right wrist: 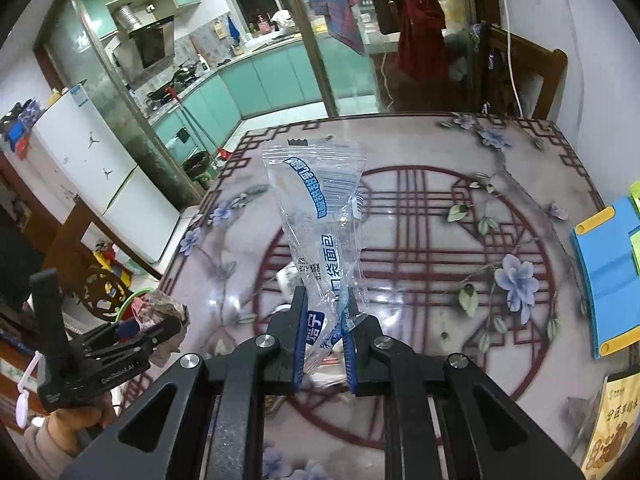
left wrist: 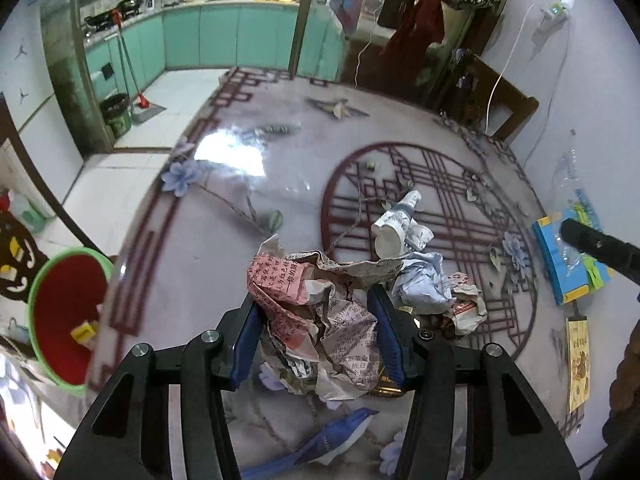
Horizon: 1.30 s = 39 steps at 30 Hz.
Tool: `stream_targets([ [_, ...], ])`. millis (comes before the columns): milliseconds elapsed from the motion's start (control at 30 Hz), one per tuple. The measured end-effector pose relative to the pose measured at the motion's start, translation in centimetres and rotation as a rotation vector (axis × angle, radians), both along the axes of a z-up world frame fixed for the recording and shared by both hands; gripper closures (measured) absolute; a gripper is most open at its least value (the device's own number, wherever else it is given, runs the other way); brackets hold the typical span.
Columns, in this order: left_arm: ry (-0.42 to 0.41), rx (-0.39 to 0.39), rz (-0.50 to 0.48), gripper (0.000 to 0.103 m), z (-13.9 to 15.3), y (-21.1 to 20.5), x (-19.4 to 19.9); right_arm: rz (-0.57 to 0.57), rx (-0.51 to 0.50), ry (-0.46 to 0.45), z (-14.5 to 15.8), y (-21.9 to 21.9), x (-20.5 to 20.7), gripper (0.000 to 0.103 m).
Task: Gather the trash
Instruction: 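Carry the paper and plastic bag over the red bucket with both grippers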
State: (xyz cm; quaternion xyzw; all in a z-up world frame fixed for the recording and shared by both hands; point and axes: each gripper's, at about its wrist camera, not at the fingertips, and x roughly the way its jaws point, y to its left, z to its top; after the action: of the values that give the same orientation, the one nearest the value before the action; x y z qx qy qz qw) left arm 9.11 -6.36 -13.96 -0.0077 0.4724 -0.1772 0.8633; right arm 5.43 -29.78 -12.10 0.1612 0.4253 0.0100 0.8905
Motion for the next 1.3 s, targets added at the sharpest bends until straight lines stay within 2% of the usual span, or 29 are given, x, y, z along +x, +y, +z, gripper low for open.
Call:
stream_targets([
  [400, -0.077, -0.021, -0.011, 0.052, 2.9, 2.8, -1.3, 0.037, -0.020, -0.024, 1.1, 4.7, -1.0, 0.090],
  [1300, -0.096, -0.058, -0.024, 0.051, 3.7, 10.4, 0.9, 0.041, -0.023, -0.030, 2.1, 13.6, 0.5, 0.090],
])
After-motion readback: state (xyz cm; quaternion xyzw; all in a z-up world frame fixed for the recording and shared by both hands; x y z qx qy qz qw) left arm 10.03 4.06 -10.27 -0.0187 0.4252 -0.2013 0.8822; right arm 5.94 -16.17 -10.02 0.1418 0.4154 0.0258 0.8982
